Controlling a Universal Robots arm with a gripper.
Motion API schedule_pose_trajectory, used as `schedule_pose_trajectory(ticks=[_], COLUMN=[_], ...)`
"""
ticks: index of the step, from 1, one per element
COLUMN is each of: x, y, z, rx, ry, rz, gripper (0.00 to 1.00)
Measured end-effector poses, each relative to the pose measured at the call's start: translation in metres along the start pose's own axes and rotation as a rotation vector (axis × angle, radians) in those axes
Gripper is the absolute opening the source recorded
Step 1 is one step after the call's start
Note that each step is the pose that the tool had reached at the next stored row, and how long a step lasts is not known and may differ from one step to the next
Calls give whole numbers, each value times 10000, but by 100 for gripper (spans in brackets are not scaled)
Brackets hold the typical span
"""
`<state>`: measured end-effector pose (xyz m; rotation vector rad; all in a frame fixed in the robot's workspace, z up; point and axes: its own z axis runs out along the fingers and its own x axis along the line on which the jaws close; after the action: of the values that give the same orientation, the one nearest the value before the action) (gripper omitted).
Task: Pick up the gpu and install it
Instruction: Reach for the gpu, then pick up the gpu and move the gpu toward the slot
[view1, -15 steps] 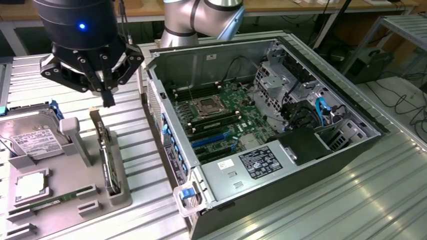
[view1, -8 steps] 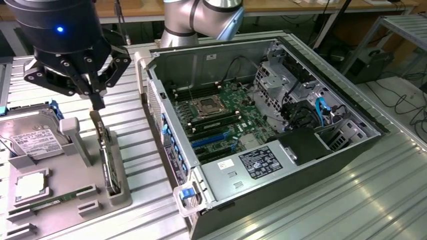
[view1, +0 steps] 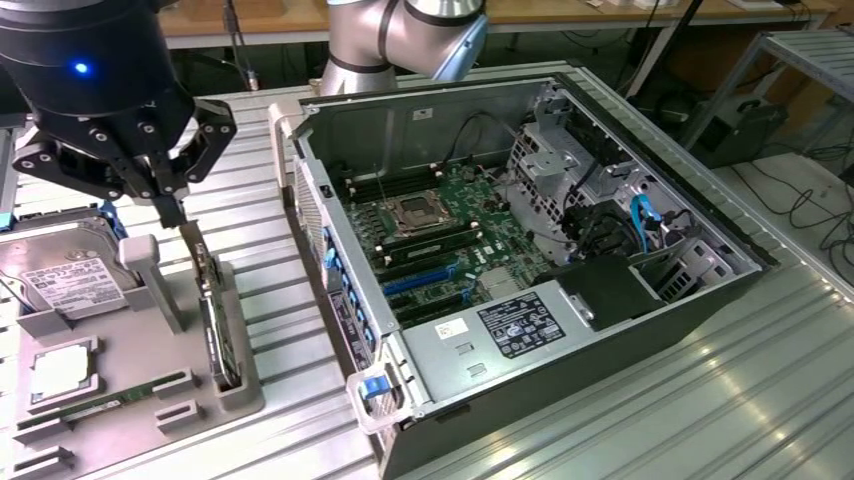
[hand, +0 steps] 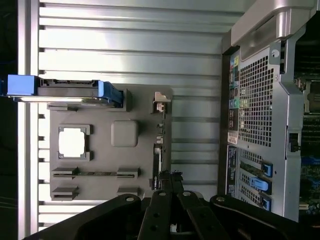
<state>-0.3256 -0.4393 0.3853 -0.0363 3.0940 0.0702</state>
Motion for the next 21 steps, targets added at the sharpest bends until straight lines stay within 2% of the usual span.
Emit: schedule_pose_trajectory(ticks=[1,3,5,21], x=[12,37,54,66], y=[-1,-4,-7,-10], z=[5,19,28,32], rx=[-1,-2,-2,-4], ry=[34,138,179,180], rz=[2,6,8,8], gripper=[11,11,11,11])
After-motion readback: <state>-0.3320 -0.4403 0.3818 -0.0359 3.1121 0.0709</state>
